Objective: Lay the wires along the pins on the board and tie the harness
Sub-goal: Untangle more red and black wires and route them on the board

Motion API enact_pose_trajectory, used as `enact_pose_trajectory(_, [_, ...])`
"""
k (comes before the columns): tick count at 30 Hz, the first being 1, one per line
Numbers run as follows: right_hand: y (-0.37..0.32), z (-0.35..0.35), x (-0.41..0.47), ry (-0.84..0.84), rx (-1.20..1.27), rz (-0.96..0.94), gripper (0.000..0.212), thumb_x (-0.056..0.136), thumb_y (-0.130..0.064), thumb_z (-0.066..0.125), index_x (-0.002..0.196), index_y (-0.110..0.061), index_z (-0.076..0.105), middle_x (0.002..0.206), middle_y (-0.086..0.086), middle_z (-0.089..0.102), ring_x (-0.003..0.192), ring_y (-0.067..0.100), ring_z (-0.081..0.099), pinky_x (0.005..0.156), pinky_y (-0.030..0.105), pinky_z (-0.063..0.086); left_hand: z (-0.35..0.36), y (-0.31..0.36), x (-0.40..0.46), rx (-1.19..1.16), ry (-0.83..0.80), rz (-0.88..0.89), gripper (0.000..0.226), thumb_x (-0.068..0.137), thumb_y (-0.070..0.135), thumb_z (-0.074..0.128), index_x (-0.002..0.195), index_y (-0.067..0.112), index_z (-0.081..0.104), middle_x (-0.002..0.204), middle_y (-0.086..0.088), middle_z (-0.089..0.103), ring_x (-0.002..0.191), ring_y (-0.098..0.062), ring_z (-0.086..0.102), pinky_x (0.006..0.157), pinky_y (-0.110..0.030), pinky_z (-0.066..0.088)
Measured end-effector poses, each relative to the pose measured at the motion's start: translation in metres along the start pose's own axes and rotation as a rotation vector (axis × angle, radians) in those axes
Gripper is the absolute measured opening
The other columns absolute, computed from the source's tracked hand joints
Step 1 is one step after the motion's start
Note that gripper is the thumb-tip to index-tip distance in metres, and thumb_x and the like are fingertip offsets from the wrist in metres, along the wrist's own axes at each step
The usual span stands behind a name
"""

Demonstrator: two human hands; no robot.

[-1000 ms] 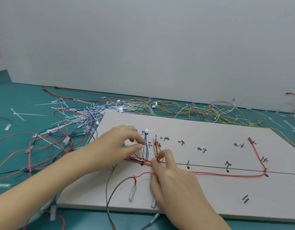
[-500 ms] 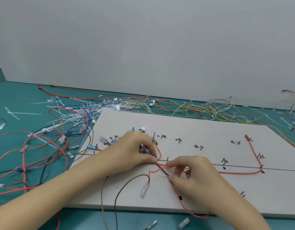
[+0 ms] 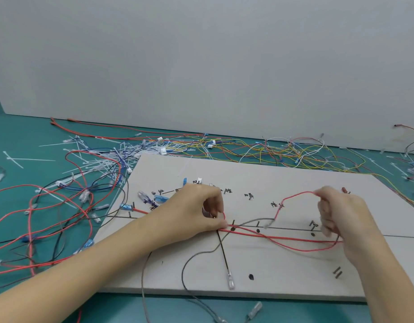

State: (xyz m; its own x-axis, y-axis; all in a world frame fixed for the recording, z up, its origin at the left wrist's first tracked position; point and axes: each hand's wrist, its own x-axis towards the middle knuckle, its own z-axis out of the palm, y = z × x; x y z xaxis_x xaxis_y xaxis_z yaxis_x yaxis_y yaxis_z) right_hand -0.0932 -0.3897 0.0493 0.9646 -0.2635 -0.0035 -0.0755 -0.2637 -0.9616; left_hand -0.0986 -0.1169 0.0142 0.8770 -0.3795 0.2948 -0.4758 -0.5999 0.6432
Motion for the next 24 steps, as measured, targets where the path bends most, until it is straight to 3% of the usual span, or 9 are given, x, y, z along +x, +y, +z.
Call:
enact_pose_trajectory(2, [-0.002, -0.007, -0.001, -0.167, 0.420, 0.093, 0.041, 0.085, -0.018, 0.042, 0.047, -0.020, 0.030, 0.042, -0.003, 0.019, 0.038, 0.016, 0.019, 0.041, 0.028, 0.031, 0.001, 0.000, 0.000, -0.014, -0.016, 0.012, 0.010, 0.077, 0.024, 0.079, 0.082, 0.023, 0.070, 0.073, 0.011, 0.062, 0.072, -0.003, 0.057, 0.063, -0.009, 0.039])
enact_pose_trajectory(4, [-0.004, -0.017, -0.003, -0.314, 0.547, 0.144, 0.037, 0.080, -0.019, 0.039, 0.044, -0.019, 0.033, 0.039, -0.004, 0.016, 0.036, 0.014, 0.013, 0.035, 0.026, 0.033, 0.003, 0.000, 0.001, 0.020, -0.039, 0.034, 0.006, 0.079, 0.023, 0.077, 0.079, 0.025, 0.072, 0.075, 0.011, 0.060, 0.075, -0.005, 0.056, 0.065, -0.010, 0.039])
enact_pose_trajectory(6, [-0.005, -0.022, -0.004, -0.373, 0.320, 0.137, 0.027, 0.070, -0.014, 0.041, 0.043, -0.013, 0.038, 0.040, -0.004, 0.014, 0.035, 0.013, 0.009, 0.033, 0.024, 0.032, 0.004, 0.001, 0.002, 0.036, -0.042, 0.021, 0.007, 0.079, 0.023, 0.076, 0.075, 0.026, 0.072, 0.073, 0.012, 0.061, 0.073, -0.005, 0.056, 0.064, -0.011, 0.039])
enact_pose_trajectory(9, [-0.002, -0.016, -0.005, -0.493, -0.326, 0.092, 0.020, 0.072, 0.002, 0.048, 0.054, -0.002, 0.056, 0.044, 0.002, 0.025, 0.035, 0.016, 0.020, 0.038, 0.022, 0.032, 0.005, 0.003, 0.004, 0.061, -0.036, -0.012, 0.009, 0.078, 0.027, 0.078, 0.072, 0.022, 0.072, 0.069, 0.011, 0.066, 0.068, -0.001, 0.058, 0.061, -0.012, 0.042])
enact_pose_trajectory(13, [-0.002, 0.005, -0.014, -0.462, -0.826, -0.090, 0.016, 0.076, -0.008, 0.061, 0.081, -0.024, 0.061, 0.065, -0.007, 0.058, 0.053, 0.012, 0.051, 0.051, 0.026, 0.042, 0.006, 0.007, 0.008, 0.155, -0.030, -0.006, 0.021, 0.077, 0.038, 0.077, 0.068, 0.022, 0.067, 0.066, 0.011, 0.063, 0.066, -0.001, 0.057, 0.060, -0.013, 0.041])
enact_pose_trajectory(16, [-0.005, 0.020, -0.028, -0.323, -0.961, -0.367, 0.011, 0.080, -0.029, 0.058, 0.085, -0.038, 0.055, 0.089, -0.015, 0.052, 0.074, -0.001, 0.051, 0.065, 0.025, 0.042, 0.008, 0.008, 0.006, 0.220, -0.018, 0.064, 0.021, 0.081, 0.039, 0.074, 0.071, 0.024, 0.061, 0.068, 0.013, 0.055, 0.069, -0.002, 0.051, 0.066, -0.023, 0.044])
enact_pose_trajectory(17, [-0.005, 0.024, -0.033, -0.316, -0.962, -0.419, 0.002, 0.081, -0.040, 0.056, 0.083, -0.040, 0.056, 0.090, -0.017, 0.050, 0.076, -0.003, 0.051, 0.065, 0.022, 0.040, 0.010, 0.008, 0.005, 0.232, -0.014, 0.088, 0.020, 0.082, 0.038, 0.072, 0.074, 0.025, 0.059, 0.069, 0.012, 0.052, 0.070, -0.001, 0.049, 0.066, -0.025, 0.044])
enact_pose_trajectory(19, [-0.002, 0.029, -0.040, -0.358, -0.991, -0.443, 0.012, 0.083, -0.050, 0.057, 0.082, -0.039, 0.059, 0.091, -0.018, 0.053, 0.080, -0.004, 0.050, 0.066, 0.021, 0.040, 0.011, 0.008, 0.004, 0.220, -0.006, 0.098, 0.015, 0.084, 0.037, 0.070, 0.081, 0.027, 0.059, 0.070, 0.011, 0.051, 0.072, -0.001, 0.048, 0.065, -0.024, 0.042])
enact_pose_trajectory(24, [0.004, 0.024, -0.043, -0.319, -0.986, -0.454, 0.014, 0.089, -0.032, 0.059, 0.075, -0.032, 0.058, 0.090, -0.017, 0.057, 0.074, -0.003, 0.049, 0.064, 0.018, 0.038, 0.012, 0.008, 0.005, 0.210, -0.026, 0.119, 0.008, 0.085, 0.034, 0.068, 0.083, 0.028, 0.064, 0.072, 0.011, 0.049, 0.074, 0.000, 0.047, 0.065, -0.018, 0.038])
